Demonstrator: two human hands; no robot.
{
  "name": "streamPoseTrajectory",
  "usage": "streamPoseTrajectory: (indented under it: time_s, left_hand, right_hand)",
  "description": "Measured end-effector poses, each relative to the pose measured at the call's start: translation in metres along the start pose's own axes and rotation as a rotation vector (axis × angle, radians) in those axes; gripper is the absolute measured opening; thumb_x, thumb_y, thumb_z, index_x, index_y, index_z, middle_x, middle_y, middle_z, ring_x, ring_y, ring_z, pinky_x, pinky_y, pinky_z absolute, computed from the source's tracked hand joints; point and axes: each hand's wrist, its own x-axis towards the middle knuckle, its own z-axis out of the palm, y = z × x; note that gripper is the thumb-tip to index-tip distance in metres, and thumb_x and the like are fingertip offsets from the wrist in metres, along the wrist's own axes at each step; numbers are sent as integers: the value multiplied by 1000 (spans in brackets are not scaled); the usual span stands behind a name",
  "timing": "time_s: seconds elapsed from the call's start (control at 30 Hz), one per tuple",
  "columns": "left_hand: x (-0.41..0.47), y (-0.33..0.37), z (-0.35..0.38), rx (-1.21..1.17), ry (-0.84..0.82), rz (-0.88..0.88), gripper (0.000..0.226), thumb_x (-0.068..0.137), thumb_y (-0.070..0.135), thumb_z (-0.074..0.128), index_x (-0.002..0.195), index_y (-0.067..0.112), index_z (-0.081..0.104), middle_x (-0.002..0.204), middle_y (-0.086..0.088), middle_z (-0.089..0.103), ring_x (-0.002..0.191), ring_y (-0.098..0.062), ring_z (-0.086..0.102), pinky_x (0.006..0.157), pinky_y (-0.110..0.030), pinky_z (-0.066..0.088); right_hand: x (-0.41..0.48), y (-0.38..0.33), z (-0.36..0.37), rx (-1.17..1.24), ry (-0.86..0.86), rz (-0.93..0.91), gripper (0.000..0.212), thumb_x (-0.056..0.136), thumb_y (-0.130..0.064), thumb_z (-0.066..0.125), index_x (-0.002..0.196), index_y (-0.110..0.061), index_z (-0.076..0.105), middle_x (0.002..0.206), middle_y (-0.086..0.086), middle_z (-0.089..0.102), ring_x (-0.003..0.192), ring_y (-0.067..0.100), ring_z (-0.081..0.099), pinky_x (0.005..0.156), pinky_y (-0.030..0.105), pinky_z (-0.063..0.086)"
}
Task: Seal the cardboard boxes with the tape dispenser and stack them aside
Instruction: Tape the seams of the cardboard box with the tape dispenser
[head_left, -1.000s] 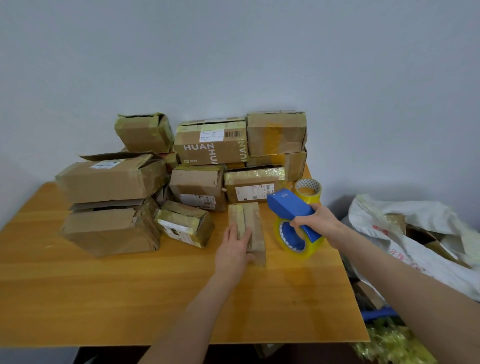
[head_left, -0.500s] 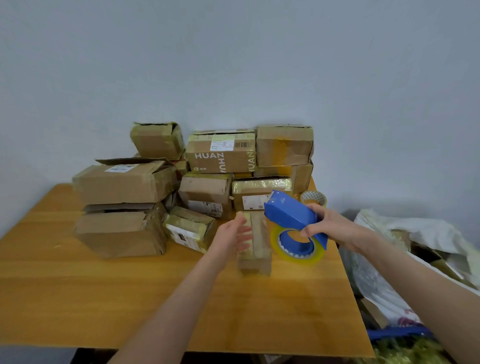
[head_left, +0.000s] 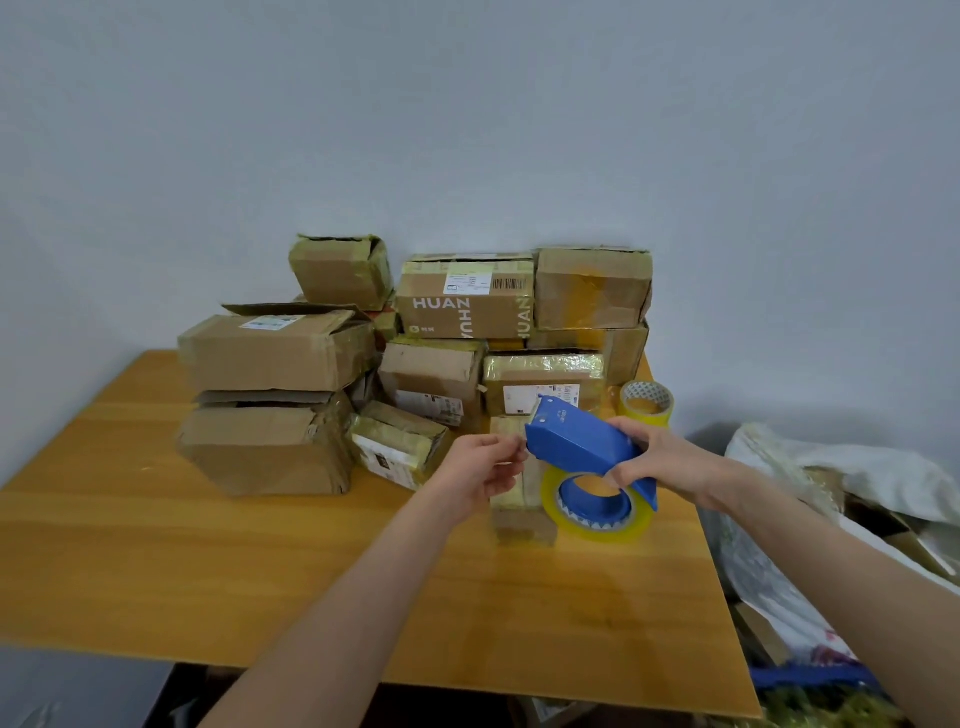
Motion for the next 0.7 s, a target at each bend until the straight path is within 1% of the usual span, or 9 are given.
streamPoseTrajectory:
  time_s: [0.13, 0.17, 0.23, 0.3, 0.4, 0.47, 0.53, 0.6, 0.7]
  left_hand:
    - [2, -2, -3, -63, 25, -74, 33, 101, 31, 45, 93, 10, 70, 85, -3, 70, 74, -15, 60, 63, -28, 49]
    - [2, -1, -4, -74, 34, -97, 38, 100, 36, 45, 94, 10, 71, 88, -3, 71, 77, -17, 59, 64, -29, 48]
    - [4, -2, -5, 24, 70, -104, 36, 95, 44, 53, 95, 13, 71, 95, -1, 71, 83, -18, 59, 67, -30, 49]
    - [6, -5, -4, 143, 122, -78, 29, 88, 40, 65, 100, 14, 69, 99, 0, 70, 84, -16, 59, 66, -28, 50]
    - [9, -9, -2, 180, 171, -45, 23, 87, 25, 70, 104, 9, 70, 87, -2, 72, 71, -13, 59, 58, -23, 50]
    - [10, -12, -1, 183, 212, -42, 17, 89, 18, 67, 102, 7, 70, 79, -3, 72, 63, -11, 58, 52, -20, 49]
    - [12, -16, 1, 200, 258, -34, 13, 92, 15, 64, 100, 7, 69, 77, -4, 71, 62, -11, 57, 49, -19, 47]
    - [13, -19, 1, 229, 292, -14, 11, 94, 14, 60, 100, 9, 68, 81, -6, 70, 63, -11, 56, 49, -19, 46]
    - [11, -23, 0, 246, 321, 19, 13, 95, 16, 59, 101, 10, 68, 89, -9, 70, 62, -12, 52, 50, -21, 44]
  right_hand:
    - [5, 1, -2, -56, 23, -6, 69, 53, -23, 79, 118, -28, 56, 115, 4, 61, 104, 20, 62, 81, 28, 51]
    - [6, 0, -3, -78, 27, -10, 67, 54, -24, 78, 117, -29, 56, 114, 3, 61, 103, 19, 63, 79, 26, 51]
    - [9, 0, -4, -128, 30, -27, 64, 53, -27, 78, 113, -31, 55, 111, 1, 61, 99, 17, 63, 75, 22, 50]
    - [10, 0, -4, -193, 24, -50, 62, 53, -30, 78, 110, -33, 54, 108, -3, 60, 94, 12, 63, 70, 17, 49]
    - [12, 0, -2, -293, 31, -90, 64, 55, -33, 80, 111, -36, 49, 109, -7, 58, 94, 8, 62, 68, 14, 49]
    - [13, -1, 0, -387, 41, -122, 64, 59, -36, 83, 112, -39, 46, 110, -10, 56, 95, 8, 61, 72, 16, 50]
    - [14, -3, 3, -521, 50, -136, 68, 62, -44, 84, 116, -40, 43, 110, -15, 55, 97, 9, 59, 77, 22, 52]
    - [15, -5, 7, -666, 76, -134, 73, 61, -53, 81, 121, -38, 40, 110, -14, 55, 97, 11, 58, 83, 31, 54]
    - [16, -8, 9, -771, 108, -137, 71, 65, -51, 77, 124, -39, 40, 110, -12, 56, 97, 13, 57, 83, 36, 54]
